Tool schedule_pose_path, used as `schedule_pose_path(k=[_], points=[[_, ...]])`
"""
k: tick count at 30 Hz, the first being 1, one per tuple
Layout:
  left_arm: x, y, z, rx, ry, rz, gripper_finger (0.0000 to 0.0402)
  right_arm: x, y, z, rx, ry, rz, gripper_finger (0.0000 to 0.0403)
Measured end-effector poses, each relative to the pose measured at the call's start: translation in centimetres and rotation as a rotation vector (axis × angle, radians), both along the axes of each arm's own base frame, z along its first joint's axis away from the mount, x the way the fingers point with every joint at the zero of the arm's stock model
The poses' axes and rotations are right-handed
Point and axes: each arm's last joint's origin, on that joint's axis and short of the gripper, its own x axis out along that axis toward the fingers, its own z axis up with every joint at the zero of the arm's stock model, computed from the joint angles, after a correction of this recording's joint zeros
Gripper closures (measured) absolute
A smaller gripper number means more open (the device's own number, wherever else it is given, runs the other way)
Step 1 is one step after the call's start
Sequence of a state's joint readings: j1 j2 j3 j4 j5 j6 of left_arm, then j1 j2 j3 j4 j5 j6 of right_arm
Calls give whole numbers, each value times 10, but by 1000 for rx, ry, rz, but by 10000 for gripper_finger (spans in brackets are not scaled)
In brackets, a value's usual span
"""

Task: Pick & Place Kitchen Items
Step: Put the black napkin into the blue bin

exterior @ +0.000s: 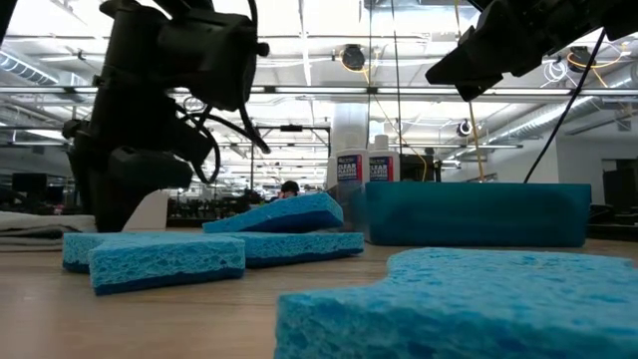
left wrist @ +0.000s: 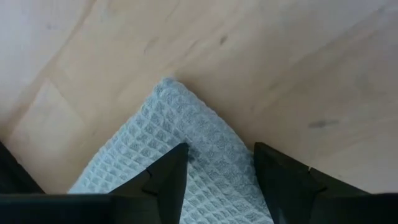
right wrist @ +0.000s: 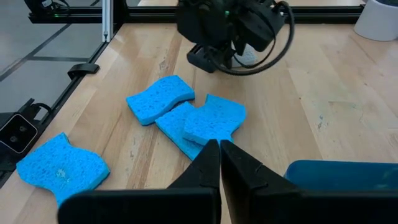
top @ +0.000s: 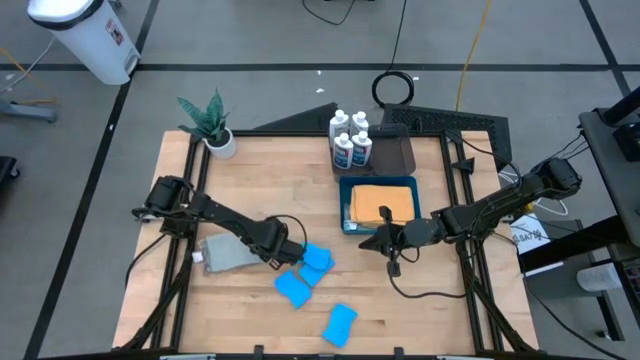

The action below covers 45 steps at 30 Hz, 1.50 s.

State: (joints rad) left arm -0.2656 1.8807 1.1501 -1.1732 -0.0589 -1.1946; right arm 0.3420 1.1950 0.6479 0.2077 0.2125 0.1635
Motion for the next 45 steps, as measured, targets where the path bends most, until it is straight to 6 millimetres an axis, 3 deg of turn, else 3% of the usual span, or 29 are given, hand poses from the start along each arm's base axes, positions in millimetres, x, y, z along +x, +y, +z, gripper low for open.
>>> schedule_pose_path(k=[7, 11, 17, 22, 25, 32, 37, 45], points=[[-2, -6, 0, 15, -3, 42, 229, 0, 0, 0, 0, 1, 0, 403], [-2, -8, 0, -1, -2, 51, 277, 0, 0, 0, 0, 1, 0, 403], [-2, -9, 1, -9, -5, -1, 380, 0, 0, 0, 0, 1, 0, 403], [-2, -9, 8, -38, -18, -114, 380, 0, 0, 0, 0, 0, 0, 403], [0, -9, 25, -30, -75, -193, 390, 0, 0, 0, 1, -3, 0, 403], [2, -12, 89, 11, -304, -341, 390, 1, 0, 2, 5, -19, -2, 403], [1, -17, 127, 13, -384, -446, 392, 6, 0, 10, -25, -122, 17, 403], [6, -28, 171, -15, -443, -802, 392, 20, -5, 18, -72, -297, 4, 399]])
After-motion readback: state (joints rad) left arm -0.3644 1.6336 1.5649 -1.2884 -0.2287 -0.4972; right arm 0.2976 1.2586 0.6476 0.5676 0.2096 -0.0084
